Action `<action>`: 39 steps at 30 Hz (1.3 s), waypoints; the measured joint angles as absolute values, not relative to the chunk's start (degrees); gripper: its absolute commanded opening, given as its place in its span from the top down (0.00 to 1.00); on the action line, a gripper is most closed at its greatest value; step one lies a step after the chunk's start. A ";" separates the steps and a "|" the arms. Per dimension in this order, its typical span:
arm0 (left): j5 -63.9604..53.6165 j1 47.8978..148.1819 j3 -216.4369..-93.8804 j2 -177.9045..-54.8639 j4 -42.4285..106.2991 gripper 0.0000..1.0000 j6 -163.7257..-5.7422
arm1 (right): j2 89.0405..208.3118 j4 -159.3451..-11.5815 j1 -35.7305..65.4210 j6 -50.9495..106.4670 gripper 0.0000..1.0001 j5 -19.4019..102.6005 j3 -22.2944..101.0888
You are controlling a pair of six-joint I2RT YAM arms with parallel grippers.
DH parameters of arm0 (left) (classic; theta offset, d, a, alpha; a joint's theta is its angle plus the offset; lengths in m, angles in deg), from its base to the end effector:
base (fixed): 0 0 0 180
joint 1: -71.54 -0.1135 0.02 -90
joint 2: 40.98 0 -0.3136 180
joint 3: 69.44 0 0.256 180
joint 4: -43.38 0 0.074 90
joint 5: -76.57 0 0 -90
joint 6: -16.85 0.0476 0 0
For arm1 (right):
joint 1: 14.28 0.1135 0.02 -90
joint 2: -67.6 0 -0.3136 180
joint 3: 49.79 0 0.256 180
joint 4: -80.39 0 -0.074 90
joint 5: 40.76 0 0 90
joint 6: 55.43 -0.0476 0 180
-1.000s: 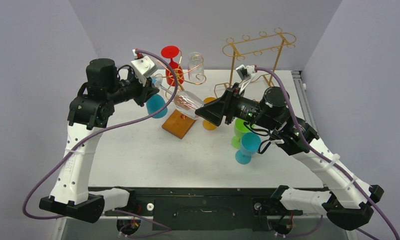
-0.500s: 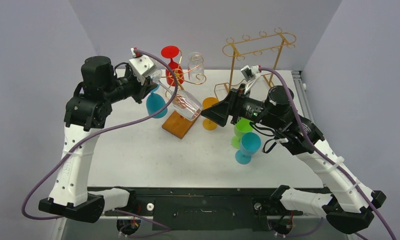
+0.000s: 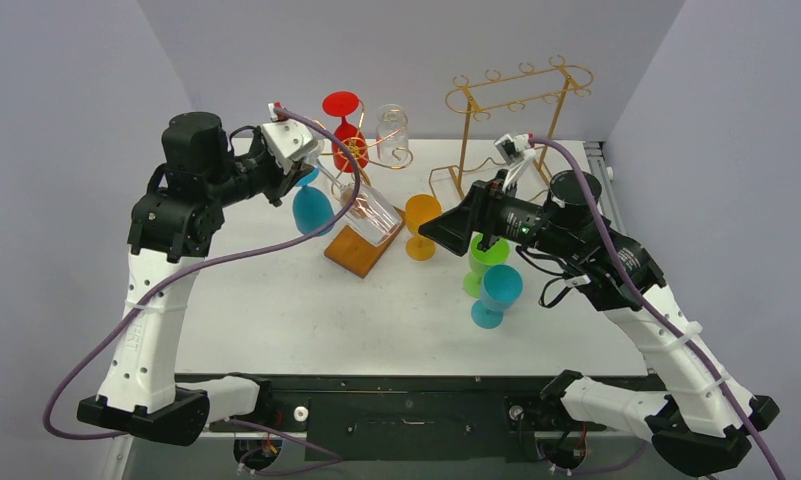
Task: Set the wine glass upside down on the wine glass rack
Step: Turn the wine glass upside down at the wine rack.
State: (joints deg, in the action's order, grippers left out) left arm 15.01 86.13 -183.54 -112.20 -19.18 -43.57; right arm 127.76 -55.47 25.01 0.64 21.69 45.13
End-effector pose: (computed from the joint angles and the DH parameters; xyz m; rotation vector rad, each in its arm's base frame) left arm 0.2031 -0.0763 0.5456 1.0030 1.5924 -0.2953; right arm 0.1323 0.1367 0.5125 -0.4777 1.8567 1.3190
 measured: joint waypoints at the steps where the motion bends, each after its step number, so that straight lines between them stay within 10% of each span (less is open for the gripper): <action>1: 15.19 86.13 -183.54 -112.16 -19.18 1.00 -42.70 | 127.76 -55.10 24.59 1.01 0.25 21.65 45.41; 39: 21.42 93.74 -169.84 -97.34 -8.80 1.00 -11.35 | 137.64 -77.13 37.97 10.54 0.23 15.64 37.26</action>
